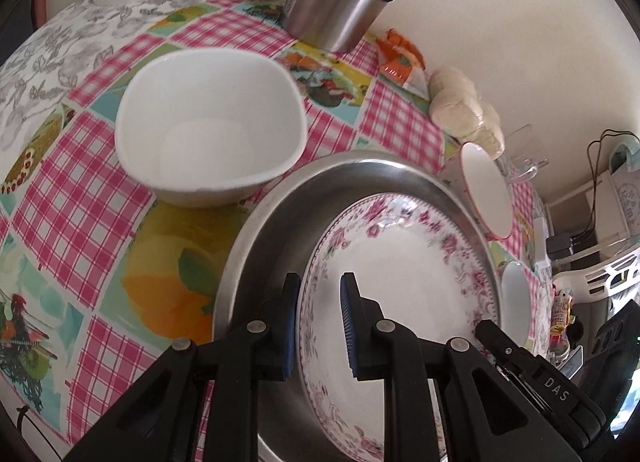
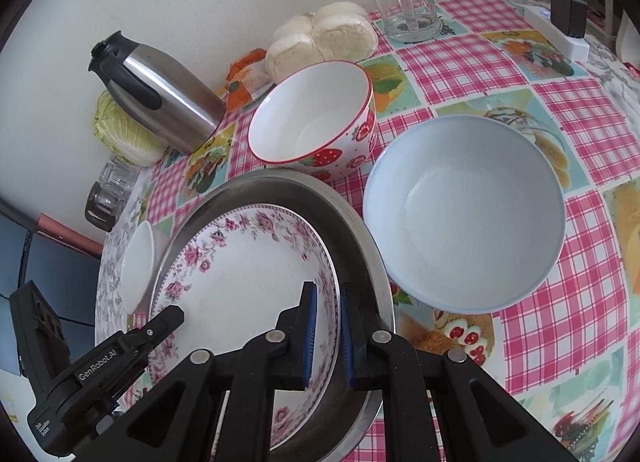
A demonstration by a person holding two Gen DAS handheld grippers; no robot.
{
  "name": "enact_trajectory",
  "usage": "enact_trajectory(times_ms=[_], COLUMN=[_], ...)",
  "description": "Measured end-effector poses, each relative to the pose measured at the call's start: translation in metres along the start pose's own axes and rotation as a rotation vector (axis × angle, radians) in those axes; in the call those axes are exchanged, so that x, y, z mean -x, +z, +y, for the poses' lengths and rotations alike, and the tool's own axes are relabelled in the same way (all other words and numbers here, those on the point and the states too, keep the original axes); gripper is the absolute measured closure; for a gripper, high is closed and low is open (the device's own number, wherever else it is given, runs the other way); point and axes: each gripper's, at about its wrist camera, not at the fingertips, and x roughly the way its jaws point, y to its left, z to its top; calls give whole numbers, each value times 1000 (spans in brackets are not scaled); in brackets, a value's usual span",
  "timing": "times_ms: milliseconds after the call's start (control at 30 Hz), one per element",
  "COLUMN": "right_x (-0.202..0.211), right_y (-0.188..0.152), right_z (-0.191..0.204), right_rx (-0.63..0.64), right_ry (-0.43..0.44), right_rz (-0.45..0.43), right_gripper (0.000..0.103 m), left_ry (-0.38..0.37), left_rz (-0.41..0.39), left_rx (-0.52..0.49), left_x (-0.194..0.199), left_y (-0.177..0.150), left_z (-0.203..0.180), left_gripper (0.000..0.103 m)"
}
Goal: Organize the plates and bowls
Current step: 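Lower the floral plate into the steel basin and open the right gripper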
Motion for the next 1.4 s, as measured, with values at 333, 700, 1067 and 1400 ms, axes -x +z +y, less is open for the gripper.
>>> enact_trajectory(times_ms=[333, 700, 1067, 1400], right_x=[-9, -6, -2, 38], right_y=[-5, -5, -10, -2], right_z=[12, 8, 5, 12], right_rx=[108, 84, 77, 86], right_ry=[-95, -57, -44, -55], right_rz=[-10, -30, -53, -191], right_gripper=[91, 90, 90, 88], left_ry=[46, 89, 88, 89], left_rz=[6, 10, -20, -107], left_rx=[-26, -93, -84, -123], left_x=[-2, -6, 0, 26], left_y=[-2, -6, -6, 0], left_z=[-4, -17, -15, -31], left_gripper=[81, 68, 61, 60])
